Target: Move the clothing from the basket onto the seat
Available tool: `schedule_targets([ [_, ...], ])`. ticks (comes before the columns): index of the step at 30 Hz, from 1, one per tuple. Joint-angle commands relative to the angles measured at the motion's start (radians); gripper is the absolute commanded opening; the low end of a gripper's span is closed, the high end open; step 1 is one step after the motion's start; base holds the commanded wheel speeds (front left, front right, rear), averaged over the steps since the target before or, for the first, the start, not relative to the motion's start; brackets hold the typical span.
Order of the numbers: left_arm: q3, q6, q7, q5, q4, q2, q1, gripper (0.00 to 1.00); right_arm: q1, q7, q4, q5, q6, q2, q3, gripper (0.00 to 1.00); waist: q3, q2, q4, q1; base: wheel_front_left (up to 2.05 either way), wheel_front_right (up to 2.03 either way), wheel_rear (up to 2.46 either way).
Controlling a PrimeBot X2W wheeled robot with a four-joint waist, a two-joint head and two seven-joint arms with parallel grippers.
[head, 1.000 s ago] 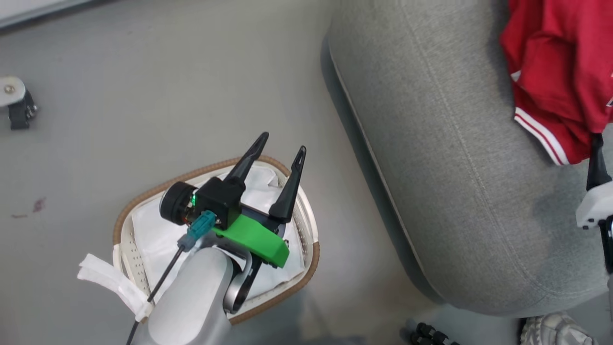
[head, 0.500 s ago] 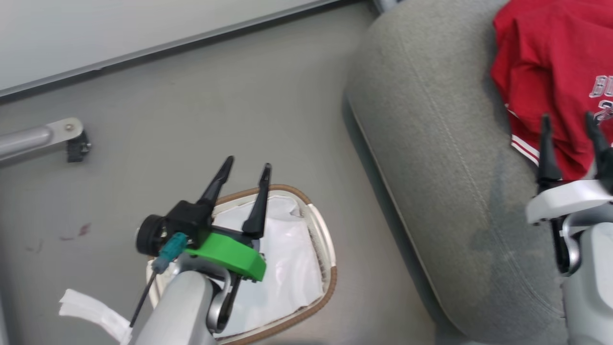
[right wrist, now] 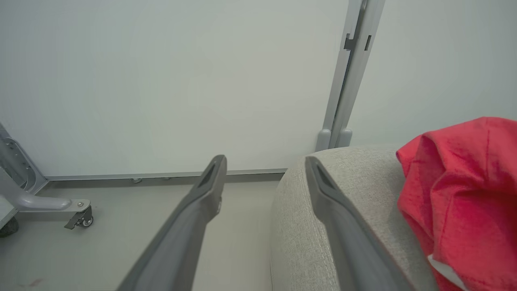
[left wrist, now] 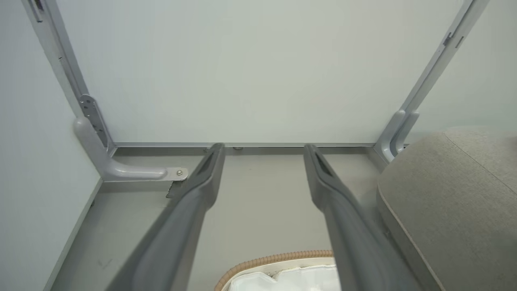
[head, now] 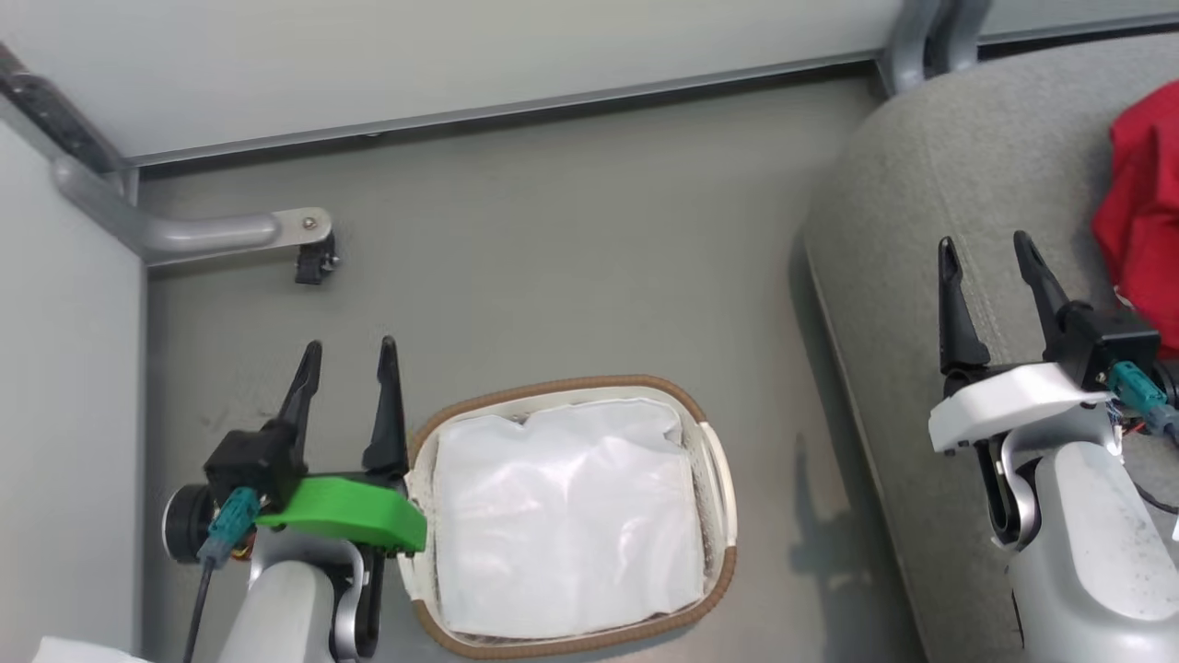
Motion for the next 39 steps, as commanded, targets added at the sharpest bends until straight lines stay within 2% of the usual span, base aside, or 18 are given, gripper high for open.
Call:
schedule_targets([
  [1,0.016,0.007,0.001,0.001,0.007,0.001,0.026,1.00,0.027,0.000,0.004,0.000,-0.001,0.000,-0.001,1.00,-0.052,0.0000,0.062,0.0000,0.00,0.00,0.00],
  [10,0.081,0.031,0.001,-0.014,0.057,0.001,0.093,1.00,0.108,0.000,0.009,0.016,-0.001,0.011,0.012,1.00,-0.115,0.0000,0.099,0.0000,0.00,0.00,0.00],
  [24,0.114,0.000,0.001,-0.059,0.110,0.001,0.217,1.00,0.231,0.000,0.037,0.079,-0.001,0.012,0.056,1.00,-0.191,0.0000,0.095,0.0000,0.00,0.00,0.00],
  [25,0.110,0.004,0.000,-0.059,0.113,-0.001,0.211,0.00,0.224,0.000,0.040,0.076,0.000,0.017,0.058,0.00,-0.189,0.0000,0.095,0.0000,0.00,0.00,0.00],
  [28,0.107,0.004,0.002,-0.061,0.140,-0.004,0.211,0.00,0.236,0.002,0.067,0.079,0.000,0.026,0.057,0.00,-0.190,0.0000,0.096,0.0000,0.00,0.00,0.00],
  [39,0.135,-0.006,0.060,-0.249,0.110,-0.003,0.197,0.00,0.239,0.064,0.045,0.297,0.000,0.024,0.044,0.00,-0.196,0.0000,0.090,0.0000,0.00,0.00,0.00],
])
